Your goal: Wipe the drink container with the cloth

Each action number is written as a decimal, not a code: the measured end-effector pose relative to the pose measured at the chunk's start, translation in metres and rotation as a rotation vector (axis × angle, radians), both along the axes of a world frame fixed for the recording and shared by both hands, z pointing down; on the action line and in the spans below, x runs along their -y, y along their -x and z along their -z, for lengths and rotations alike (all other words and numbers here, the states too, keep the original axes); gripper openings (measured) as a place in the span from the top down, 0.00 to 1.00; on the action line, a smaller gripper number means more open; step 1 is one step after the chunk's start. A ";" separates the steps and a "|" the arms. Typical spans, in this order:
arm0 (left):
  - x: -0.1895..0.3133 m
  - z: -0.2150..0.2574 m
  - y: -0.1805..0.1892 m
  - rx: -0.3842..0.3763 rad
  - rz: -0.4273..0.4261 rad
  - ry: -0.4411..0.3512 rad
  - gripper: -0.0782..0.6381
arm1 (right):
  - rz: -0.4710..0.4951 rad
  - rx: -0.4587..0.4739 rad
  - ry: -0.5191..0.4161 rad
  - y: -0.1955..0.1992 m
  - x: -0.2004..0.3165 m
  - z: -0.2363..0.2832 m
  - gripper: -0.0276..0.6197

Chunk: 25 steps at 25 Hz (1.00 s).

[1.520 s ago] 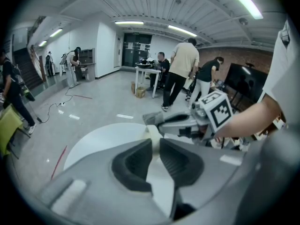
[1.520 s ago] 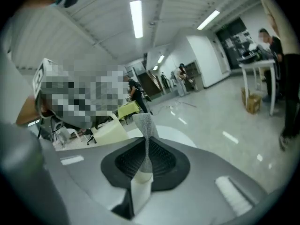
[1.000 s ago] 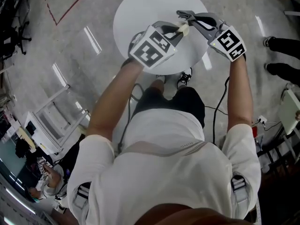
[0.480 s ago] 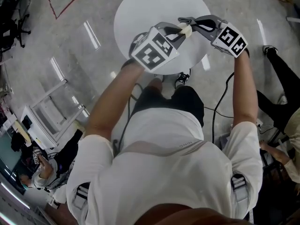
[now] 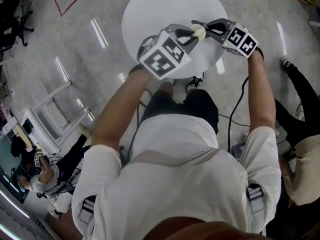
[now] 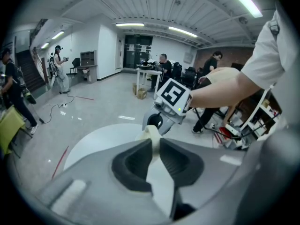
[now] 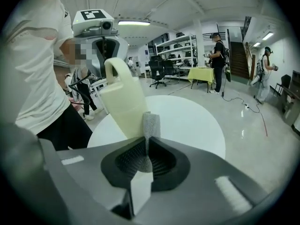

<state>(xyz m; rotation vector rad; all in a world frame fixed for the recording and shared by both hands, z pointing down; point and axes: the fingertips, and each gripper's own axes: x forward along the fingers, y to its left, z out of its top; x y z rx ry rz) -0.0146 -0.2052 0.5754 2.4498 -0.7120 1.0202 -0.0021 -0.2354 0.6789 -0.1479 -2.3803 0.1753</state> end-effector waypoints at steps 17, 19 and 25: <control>0.000 0.001 -0.002 -0.010 0.011 -0.022 0.82 | 0.003 0.113 0.011 0.014 0.045 0.072 0.92; 0.001 0.001 -0.001 -0.015 0.016 -0.023 0.82 | -0.022 0.227 0.109 0.035 0.048 0.100 0.92; 0.001 -0.003 -0.001 -0.014 0.019 -0.021 0.82 | 0.025 0.289 0.234 0.063 0.029 0.098 0.92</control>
